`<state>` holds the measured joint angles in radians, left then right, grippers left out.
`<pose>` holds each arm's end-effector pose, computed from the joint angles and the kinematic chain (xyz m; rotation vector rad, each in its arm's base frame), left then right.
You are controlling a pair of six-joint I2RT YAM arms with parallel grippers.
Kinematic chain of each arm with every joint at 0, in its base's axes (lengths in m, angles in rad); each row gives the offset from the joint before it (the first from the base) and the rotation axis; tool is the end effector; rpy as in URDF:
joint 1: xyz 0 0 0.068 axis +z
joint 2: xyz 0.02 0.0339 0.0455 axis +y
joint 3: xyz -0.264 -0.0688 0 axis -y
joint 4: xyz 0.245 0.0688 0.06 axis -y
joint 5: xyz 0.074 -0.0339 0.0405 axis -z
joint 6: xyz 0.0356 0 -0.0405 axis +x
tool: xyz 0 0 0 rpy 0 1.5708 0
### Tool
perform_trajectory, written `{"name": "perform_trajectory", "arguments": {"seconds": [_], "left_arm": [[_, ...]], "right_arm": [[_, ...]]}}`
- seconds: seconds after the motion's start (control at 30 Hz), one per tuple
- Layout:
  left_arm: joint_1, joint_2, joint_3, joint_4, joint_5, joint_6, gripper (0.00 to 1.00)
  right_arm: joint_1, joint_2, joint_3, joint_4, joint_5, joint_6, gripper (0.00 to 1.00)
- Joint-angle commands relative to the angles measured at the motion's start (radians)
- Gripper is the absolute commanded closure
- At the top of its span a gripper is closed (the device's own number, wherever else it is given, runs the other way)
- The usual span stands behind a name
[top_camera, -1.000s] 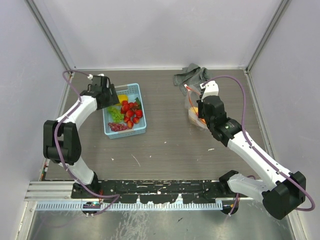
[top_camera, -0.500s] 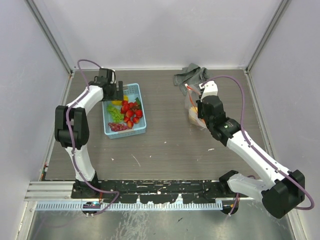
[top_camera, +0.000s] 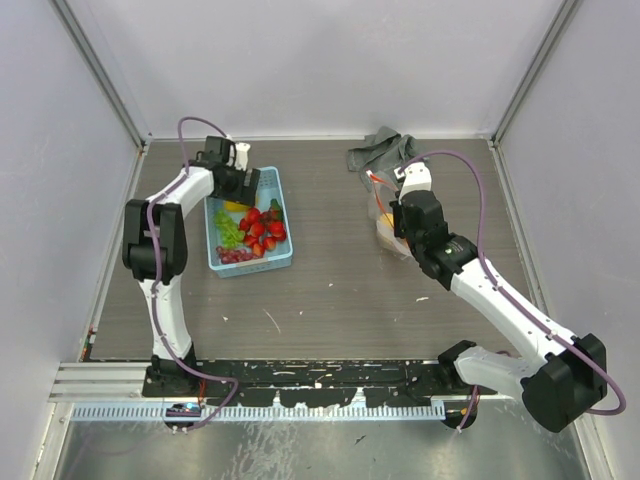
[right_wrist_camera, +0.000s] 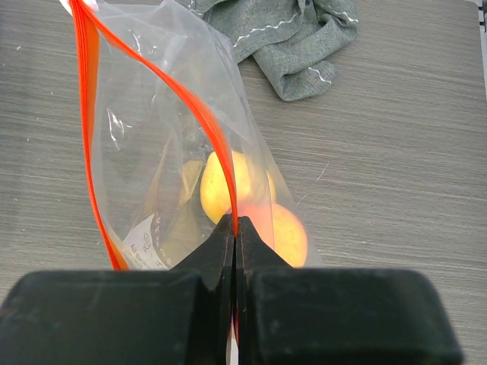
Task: Place the food in the zip-top bag and seal the zipper
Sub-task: Pick up the fake fruit from the bin.
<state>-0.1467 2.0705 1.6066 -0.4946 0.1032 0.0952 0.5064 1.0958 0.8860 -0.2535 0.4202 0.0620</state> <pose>0.4499 -0.0702 0.1997 0.3460 2.5047 -0.1511 0.2227 0.1069 0.3083 -0.1812 1.9834 -0.0619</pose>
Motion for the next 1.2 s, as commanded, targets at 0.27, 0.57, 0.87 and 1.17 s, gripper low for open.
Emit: {"name": "perform_trajectory", "arguments": {"seconds": [0.27,0.57,0.87,1.17], "left_arm": [[-0.002,0.088,0.074,-0.027,0.027,0.005,0.17],[-0.002,0.04,0.048,-0.014,0.03,-0.047,0.46],[-0.002,-0.079,-0.041,0.067,-0.021,-0.097,0.67],[-0.002,-0.199,-0.135,0.103,-0.051,-0.151,0.74]], "right_arm": [[-0.003,0.012,-0.005,0.06,-0.001,-0.008,1.0],[-0.003,0.008,-0.006,0.06,0.002,-0.009,1.0],[-0.003,-0.009,0.002,0.053,0.0,-0.003,1.0],[-0.003,-0.01,0.02,0.028,-0.011,0.012,1.0]]}}
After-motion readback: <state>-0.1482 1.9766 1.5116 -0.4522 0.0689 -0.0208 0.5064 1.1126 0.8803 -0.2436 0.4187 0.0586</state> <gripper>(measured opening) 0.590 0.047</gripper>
